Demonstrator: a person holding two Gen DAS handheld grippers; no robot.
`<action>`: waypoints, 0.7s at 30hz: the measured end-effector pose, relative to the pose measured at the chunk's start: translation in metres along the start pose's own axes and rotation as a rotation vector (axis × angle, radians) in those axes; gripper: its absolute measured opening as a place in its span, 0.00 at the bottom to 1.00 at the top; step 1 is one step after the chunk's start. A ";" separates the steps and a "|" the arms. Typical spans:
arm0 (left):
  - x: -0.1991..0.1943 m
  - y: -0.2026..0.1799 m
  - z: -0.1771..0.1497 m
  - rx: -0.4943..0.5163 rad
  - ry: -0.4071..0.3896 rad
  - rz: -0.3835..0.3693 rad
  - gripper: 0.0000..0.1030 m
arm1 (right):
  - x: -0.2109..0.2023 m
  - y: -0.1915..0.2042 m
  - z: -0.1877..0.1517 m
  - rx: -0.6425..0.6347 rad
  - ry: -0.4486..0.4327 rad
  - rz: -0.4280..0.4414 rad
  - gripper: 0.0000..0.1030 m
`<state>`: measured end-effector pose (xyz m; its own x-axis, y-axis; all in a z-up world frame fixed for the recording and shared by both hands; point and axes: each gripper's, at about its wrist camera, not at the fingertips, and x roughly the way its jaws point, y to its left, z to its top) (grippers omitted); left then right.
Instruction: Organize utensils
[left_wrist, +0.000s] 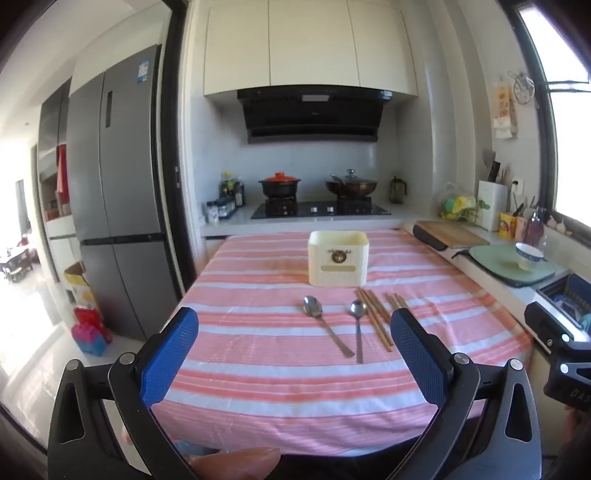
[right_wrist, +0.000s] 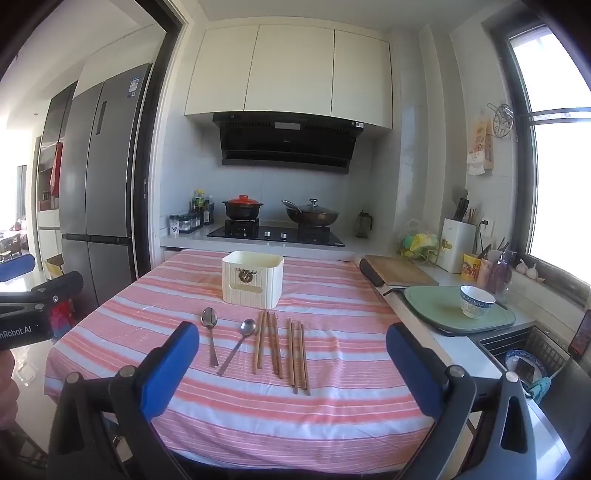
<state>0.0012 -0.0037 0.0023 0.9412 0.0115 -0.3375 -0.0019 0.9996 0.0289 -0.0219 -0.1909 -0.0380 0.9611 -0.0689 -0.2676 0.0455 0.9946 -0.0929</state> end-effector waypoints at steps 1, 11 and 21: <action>0.000 0.000 0.000 0.000 0.000 0.000 1.00 | 0.000 0.000 0.000 0.000 0.000 0.000 1.00; 0.001 0.000 -0.002 -0.011 0.008 -0.008 1.00 | 0.000 0.001 0.001 -0.001 0.000 -0.002 1.00; 0.002 0.001 -0.005 -0.016 0.016 -0.008 1.00 | 0.003 0.003 0.001 -0.005 0.009 0.007 1.00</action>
<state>0.0018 -0.0023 -0.0030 0.9356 0.0034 -0.3529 0.0006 0.9999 0.0113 -0.0188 -0.1882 -0.0379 0.9588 -0.0630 -0.2769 0.0378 0.9947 -0.0956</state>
